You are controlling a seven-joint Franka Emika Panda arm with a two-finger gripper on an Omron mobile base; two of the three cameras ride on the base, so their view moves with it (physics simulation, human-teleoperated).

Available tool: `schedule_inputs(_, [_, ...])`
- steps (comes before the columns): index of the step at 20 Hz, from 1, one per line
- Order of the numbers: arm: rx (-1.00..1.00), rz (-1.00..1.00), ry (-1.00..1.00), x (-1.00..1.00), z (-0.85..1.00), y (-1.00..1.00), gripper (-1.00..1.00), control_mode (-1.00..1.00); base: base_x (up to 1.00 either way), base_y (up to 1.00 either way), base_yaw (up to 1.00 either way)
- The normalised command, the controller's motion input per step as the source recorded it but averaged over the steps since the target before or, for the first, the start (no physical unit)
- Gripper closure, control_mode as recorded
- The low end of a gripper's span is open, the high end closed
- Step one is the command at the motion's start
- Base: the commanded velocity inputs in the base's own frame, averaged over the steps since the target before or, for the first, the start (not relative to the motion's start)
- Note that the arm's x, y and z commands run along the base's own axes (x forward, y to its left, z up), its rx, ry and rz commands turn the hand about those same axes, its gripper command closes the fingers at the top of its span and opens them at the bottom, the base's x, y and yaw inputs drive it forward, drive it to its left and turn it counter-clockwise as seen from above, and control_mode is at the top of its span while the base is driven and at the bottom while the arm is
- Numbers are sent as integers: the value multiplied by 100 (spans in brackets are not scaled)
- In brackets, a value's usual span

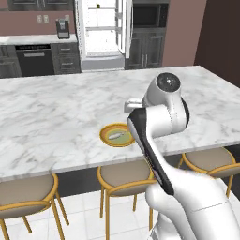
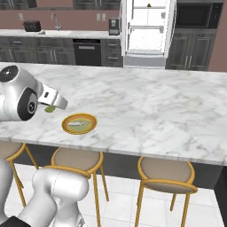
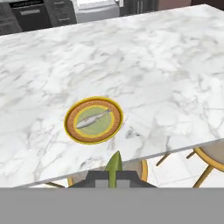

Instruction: Take the lemon wedge from the fridge and place it on the plate with fish on the dining counter.

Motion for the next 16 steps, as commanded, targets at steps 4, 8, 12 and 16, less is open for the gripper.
schedule_inputs(4, [14, 0, 28, 61, -59, -44, 100, -100, 0, 0, 0])
schedule_inputs(8, [6, 0, 11, 13, -12, -11, 100, -100, 0, 0, 0])
schedule_inputs(12, [0, -2, 0, 53, -55, 0, 100, -100, 0, 0, 0])
schedule_inputs(16, [3, -9, 4, 79, -55, 0, 100, -100, 0, 0, 0])
